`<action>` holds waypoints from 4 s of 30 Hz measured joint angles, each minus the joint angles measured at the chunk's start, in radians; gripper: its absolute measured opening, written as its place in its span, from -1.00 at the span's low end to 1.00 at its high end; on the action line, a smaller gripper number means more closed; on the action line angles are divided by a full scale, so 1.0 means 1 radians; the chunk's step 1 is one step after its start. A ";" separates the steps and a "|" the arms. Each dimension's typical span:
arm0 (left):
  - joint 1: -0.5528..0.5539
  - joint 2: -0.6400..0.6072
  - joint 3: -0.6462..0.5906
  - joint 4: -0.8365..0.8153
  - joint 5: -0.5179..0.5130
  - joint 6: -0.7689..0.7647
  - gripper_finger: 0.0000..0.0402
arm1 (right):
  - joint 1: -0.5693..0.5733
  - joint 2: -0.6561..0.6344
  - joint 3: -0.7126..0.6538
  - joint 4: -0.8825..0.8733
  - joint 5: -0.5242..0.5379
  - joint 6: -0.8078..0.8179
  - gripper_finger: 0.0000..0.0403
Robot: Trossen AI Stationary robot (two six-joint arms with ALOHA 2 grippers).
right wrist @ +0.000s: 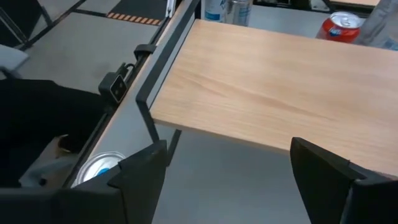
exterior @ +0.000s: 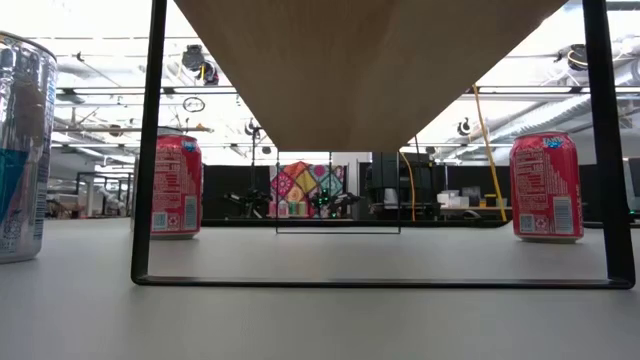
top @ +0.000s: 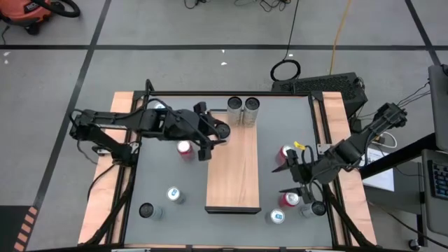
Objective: Place canned beverage on shelf
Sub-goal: Put the white yellow soda can on the shelf aligned with the other white yellow soda cans
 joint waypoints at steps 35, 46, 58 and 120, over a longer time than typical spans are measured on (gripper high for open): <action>0.339 -0.093 -0.274 0.209 0.205 -0.054 0.32 | 0.014 0.002 0.000 0.044 0.064 -0.045 0.42; 0.364 -0.058 -0.273 0.237 0.219 -0.044 0.32 | 0.014 0.002 0.000 0.046 0.064 -0.052 0.42; 0.374 -0.045 -0.272 0.265 0.222 0.002 0.32 | 0.014 0.001 0.000 0.045 0.064 -0.052 0.42; 0.079 -0.104 -0.706 0.781 -0.115 -0.048 0.14 | 0.013 0.111 0.000 0.141 0.115 -0.180 0.42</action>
